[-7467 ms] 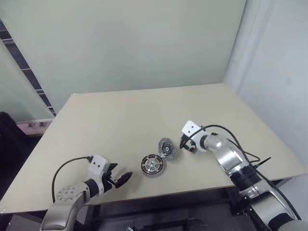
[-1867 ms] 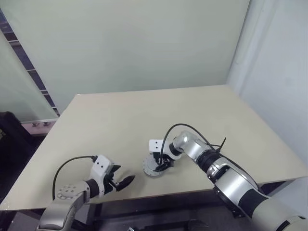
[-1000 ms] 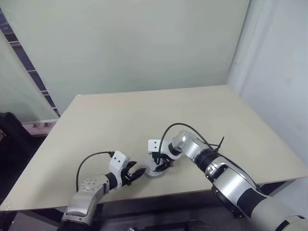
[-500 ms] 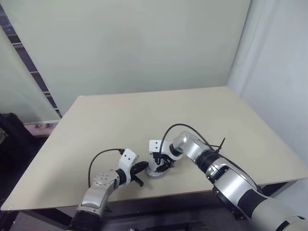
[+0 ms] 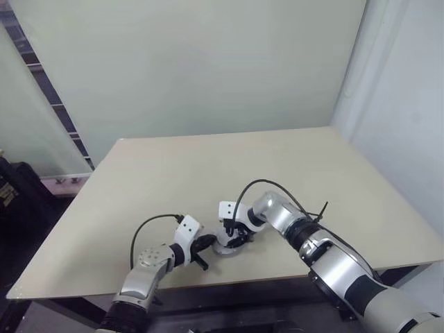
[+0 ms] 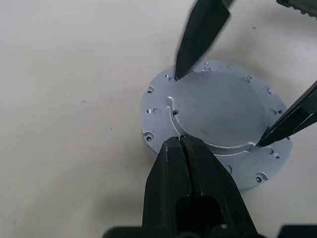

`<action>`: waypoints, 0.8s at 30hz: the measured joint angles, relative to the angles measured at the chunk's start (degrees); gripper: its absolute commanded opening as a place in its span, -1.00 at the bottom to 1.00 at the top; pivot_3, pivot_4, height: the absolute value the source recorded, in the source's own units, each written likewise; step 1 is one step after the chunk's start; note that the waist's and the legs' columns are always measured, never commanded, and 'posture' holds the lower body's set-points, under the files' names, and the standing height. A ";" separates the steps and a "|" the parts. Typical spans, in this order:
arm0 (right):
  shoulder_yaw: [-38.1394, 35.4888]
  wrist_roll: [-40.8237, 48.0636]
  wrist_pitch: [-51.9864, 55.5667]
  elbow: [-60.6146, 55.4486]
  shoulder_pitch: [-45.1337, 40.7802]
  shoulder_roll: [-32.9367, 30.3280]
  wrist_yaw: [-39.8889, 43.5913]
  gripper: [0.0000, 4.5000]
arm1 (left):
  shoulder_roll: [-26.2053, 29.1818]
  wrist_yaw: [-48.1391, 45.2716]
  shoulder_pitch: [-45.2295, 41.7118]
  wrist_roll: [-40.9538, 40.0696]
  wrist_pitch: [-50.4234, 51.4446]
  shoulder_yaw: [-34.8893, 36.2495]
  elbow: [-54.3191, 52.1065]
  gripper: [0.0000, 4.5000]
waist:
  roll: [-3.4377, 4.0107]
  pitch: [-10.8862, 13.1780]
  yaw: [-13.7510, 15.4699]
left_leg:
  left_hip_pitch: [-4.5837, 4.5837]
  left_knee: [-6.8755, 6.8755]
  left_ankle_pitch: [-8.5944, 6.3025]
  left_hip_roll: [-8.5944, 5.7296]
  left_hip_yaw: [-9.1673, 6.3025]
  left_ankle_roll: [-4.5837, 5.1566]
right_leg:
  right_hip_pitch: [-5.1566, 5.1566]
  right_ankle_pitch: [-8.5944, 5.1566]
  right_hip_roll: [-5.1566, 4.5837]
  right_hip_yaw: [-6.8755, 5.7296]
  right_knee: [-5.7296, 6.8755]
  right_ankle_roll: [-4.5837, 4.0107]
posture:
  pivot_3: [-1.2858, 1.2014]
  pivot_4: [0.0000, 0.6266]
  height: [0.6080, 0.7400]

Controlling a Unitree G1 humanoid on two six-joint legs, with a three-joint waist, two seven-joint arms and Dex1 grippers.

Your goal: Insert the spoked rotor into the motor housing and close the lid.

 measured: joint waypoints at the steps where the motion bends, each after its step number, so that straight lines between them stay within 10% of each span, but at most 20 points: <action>1: -0.37 0.10 0.37 0.00 0.13 0.00 0.07 0.99 | 0.01 -0.13 0.00 0.11 -0.01 -0.02 0.00 -1.00 | 0.00 0.00 -0.01 | 0.00 0.00 0.00 0.00 0.00 0.00 | 0.00 0.00 0.00 0.00 0.00 0.01 | 0.03 -1.00 1.00; 11: -3.15 1.94 1.92 0.01 0.95 0.29 -0.15 0.99 | 0.02 -0.67 -0.10 0.52 -0.07 -0.02 0.14 -1.00 | 0.00 0.02 0.00 | -0.02 -0.01 0.01 0.03 -0.03 0.00 | -0.05 0.00 0.03 0.00 0.02 0.01 | 0.03 -1.00 1.00; 24: -23.81 18.59 20.49 -6.22 1.19 0.61 -9.63 0.99 | 0.12 -1.34 -0.33 0.61 -0.58 -0.09 0.55 -1.00 | 0.00 0.04 0.03 | -0.07 -0.03 0.00 0.02 -0.04 0.00 | -0.07 0.00 0.02 0.00 -0.02 0.01 | 0.03 -1.00 1.00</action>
